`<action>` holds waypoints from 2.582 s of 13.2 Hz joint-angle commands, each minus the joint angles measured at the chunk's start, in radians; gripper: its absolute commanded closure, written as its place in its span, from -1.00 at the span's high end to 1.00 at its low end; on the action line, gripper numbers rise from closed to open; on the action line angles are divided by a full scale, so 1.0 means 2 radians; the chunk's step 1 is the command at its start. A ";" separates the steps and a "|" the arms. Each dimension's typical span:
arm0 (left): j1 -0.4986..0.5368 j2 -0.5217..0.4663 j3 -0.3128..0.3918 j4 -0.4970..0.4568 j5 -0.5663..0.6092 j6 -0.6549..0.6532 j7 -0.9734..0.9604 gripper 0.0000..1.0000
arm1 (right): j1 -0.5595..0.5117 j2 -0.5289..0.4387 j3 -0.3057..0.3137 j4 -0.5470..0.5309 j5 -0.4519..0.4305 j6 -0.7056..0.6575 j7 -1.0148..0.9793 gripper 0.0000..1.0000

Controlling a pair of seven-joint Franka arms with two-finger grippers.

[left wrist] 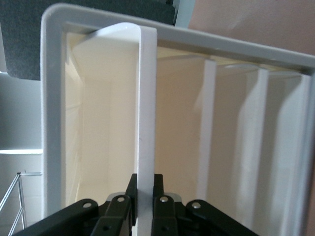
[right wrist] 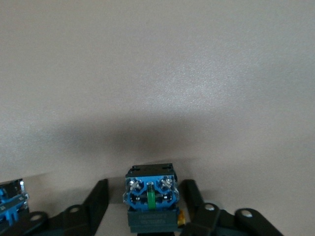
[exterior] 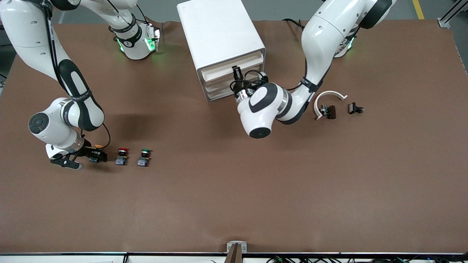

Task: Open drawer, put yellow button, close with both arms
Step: 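Pull the drawer open with the left gripper while the right gripper lifts the button, then carry the button over the drawer while the left gripper releases and withdraws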

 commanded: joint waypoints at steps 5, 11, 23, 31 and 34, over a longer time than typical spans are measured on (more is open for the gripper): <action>0.040 0.007 0.007 0.036 -0.011 0.012 0.000 -0.96 | 0.003 -0.047 0.002 0.020 0.010 -0.121 0.003 -1.00; 0.057 0.006 0.007 0.040 -0.011 0.032 0.019 -0.55 | 0.065 -0.121 0.002 0.119 0.010 -0.374 0.166 -1.00; 0.170 -0.040 0.000 0.090 -0.005 -0.016 0.199 1.00 | 0.335 -0.139 0.002 0.269 0.007 -0.448 0.604 -1.00; 0.212 -0.138 0.005 0.092 0.182 -0.003 0.525 1.00 | 0.481 -0.138 0.001 0.271 -0.042 -0.449 0.763 -1.00; 0.210 -0.156 0.003 0.092 0.255 -0.001 0.585 1.00 | 0.526 -0.137 0.001 0.269 -0.046 -0.451 0.815 -1.00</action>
